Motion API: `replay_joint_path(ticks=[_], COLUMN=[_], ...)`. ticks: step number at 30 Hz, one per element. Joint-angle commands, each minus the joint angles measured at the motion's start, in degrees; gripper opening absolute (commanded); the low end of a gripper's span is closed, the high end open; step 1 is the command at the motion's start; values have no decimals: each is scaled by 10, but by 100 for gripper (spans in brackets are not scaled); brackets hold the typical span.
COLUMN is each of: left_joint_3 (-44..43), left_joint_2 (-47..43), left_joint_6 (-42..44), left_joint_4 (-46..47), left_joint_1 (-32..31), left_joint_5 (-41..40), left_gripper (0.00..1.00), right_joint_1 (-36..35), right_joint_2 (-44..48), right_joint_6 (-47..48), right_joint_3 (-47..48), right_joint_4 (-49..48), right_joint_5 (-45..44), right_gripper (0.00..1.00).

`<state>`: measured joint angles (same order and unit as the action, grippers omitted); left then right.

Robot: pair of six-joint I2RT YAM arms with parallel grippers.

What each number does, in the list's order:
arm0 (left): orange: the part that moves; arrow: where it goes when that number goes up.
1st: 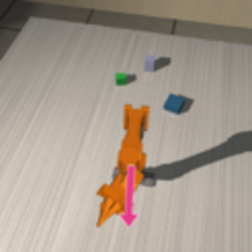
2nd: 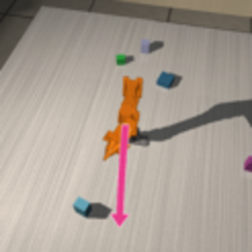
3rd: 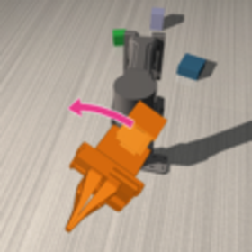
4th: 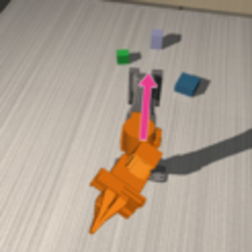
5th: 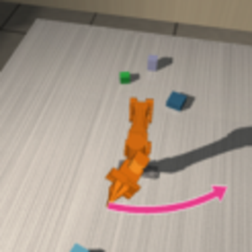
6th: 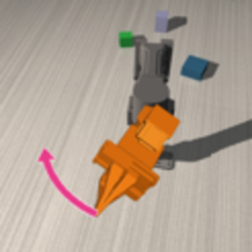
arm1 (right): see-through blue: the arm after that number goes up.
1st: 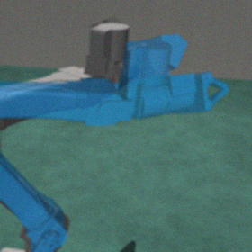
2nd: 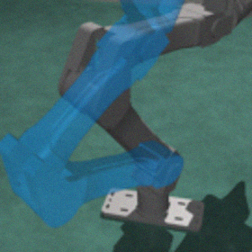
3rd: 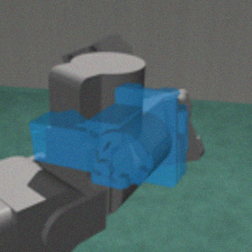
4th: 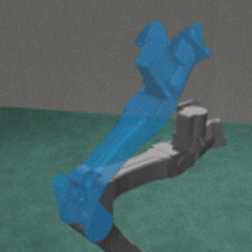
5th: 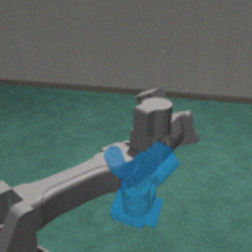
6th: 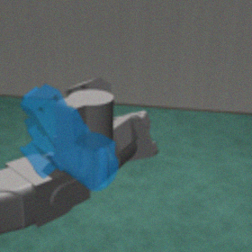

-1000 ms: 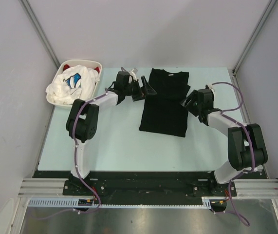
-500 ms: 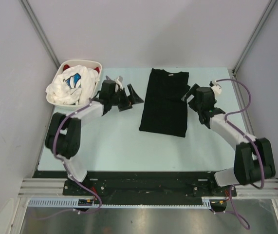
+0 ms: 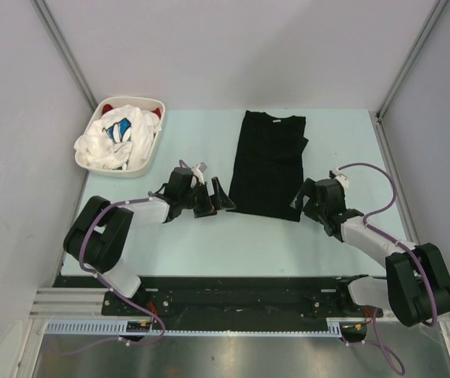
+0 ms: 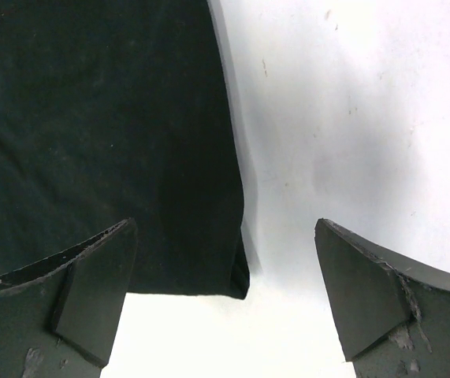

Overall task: Fold and stack the t-shirts
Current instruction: Fold the tshirt

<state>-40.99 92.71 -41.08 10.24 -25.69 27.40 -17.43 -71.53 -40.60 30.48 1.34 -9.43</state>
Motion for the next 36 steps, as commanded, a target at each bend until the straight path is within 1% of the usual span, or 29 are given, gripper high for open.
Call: replay_joint_path(ticks=[1, 6, 10, 17, 18, 19, 20, 22, 23, 24, 25, 30, 33, 36], left_joint_3=[-7, -40, -83, -108, -109, -110, -111, -121, -124, -127, -131, -129, -121, -112], left_joint_2=[18, 62, 96, 133, 136, 137, 143, 151, 157, 164, 167, 170, 164, 158], left_joint_6=[-15, -12, -4, -2, -2, -3, -3, -5, -4, -6, -6, -5, -8, -11], left_joint_4=[63, 37, -19, -43, -48, -45, -45, -51, -52, -54, -54, -43, -35, -25], left_joint_1=[-9, -23, -40, -43, -43, -43, -43, -42, -42, -42, -42, -42, -42, -42], left_joint_5=[5, -9, -42, -58, -60, -60, -60, -61, -60, -60, -61, -55, -54, -49], left_gripper=[100, 100, 100, 100, 94, 85, 64, 42, 19, 7, 0, 0, 0, 0], right_joint_1=[-4, -1, 9, 17, 18, 19, 18, 20, 20, 19, 18, 20, 15, 1], right_joint_2=[30, 46, 54, 53, 52, 49, 46, 40, 39, 36, 34, 16, 5, -9], right_joint_6=[10, 13, 15, 17, 16, 17, 17, 15, 13, 10, 9, -8, -27, -36], right_joint_3=[-2, -15, -24, -35, -35, -36, -36, -37, -37, -38, -38, -49, -60, -64], right_joint_4=[-36, -28, -28, -37, -37, -42, -42, -47, -47, -51, -54, -84, -106, -113], right_joint_5=[20, 22, 30, 42, 42, 49, 50, 56, 56, 60, 62, 87, 117, 106], right_gripper=[100, 100, 100, 98, 97, 97, 97, 96, 96, 96, 96, 95, 89, 79])
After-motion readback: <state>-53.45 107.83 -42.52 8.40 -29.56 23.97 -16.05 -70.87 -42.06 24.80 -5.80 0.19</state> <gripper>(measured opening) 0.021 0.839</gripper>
